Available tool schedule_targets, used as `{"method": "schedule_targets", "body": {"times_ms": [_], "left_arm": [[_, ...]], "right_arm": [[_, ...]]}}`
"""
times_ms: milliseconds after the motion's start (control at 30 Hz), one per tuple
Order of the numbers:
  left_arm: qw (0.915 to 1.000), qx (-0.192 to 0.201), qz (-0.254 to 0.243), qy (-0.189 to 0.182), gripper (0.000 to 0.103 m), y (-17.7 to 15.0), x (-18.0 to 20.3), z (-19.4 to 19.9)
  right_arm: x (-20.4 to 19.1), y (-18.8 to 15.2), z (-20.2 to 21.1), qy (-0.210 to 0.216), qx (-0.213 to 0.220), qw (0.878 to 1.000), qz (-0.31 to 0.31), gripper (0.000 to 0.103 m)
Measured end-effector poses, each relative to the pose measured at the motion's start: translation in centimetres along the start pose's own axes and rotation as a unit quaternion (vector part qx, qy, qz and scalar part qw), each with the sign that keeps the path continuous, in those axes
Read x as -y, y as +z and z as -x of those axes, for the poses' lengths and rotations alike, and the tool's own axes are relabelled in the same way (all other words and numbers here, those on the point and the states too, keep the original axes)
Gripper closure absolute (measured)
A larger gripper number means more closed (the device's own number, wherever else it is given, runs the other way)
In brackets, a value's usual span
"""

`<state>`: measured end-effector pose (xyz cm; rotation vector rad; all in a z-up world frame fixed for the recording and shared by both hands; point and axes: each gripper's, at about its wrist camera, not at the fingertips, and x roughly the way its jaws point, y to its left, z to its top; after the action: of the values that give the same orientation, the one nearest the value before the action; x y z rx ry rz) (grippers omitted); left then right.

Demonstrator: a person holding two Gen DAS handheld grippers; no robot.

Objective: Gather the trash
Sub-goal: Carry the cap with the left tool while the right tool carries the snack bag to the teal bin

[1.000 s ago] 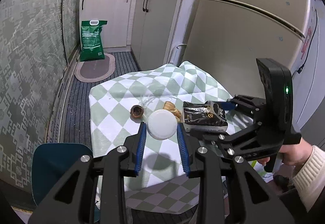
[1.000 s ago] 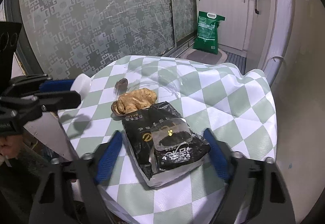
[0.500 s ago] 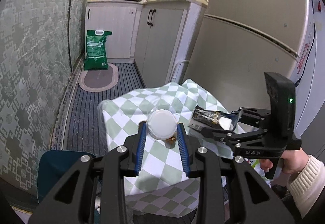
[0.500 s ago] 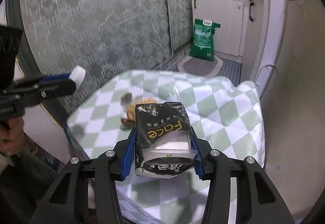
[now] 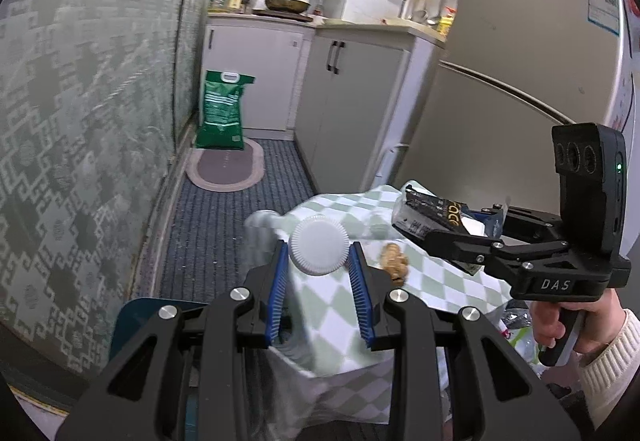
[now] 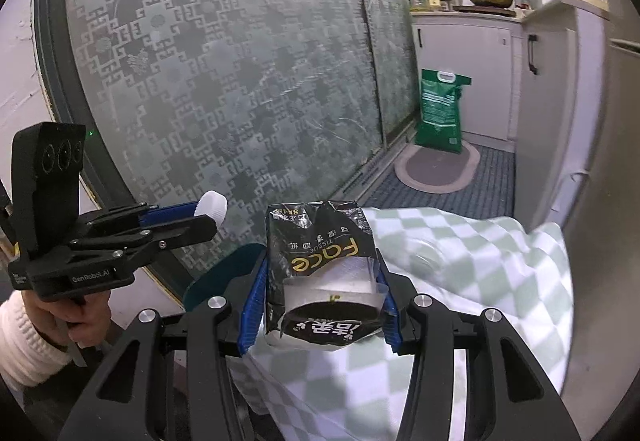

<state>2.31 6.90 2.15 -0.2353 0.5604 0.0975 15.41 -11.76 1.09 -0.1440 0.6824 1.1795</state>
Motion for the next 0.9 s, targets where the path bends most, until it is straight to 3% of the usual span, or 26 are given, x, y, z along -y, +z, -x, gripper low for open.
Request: {"method": "schedule_targets", "body": {"times_ms": [400, 900], "left_arm": [[0.9991, 0.001, 0.025, 0.034, 0.070, -0.7, -5.1, 1.9], [0.9942, -0.063, 0.048, 0.072, 0.070, -3.6, -10.6, 0.6]], "right_arm": [[-4.7, 2.4, -4.2, 0.025, -0.012, 1.000, 0.014, 0.054], [-8.8, 3.3, -9.7, 0.037, -0.058, 0.997, 0.027, 0.054]]}}
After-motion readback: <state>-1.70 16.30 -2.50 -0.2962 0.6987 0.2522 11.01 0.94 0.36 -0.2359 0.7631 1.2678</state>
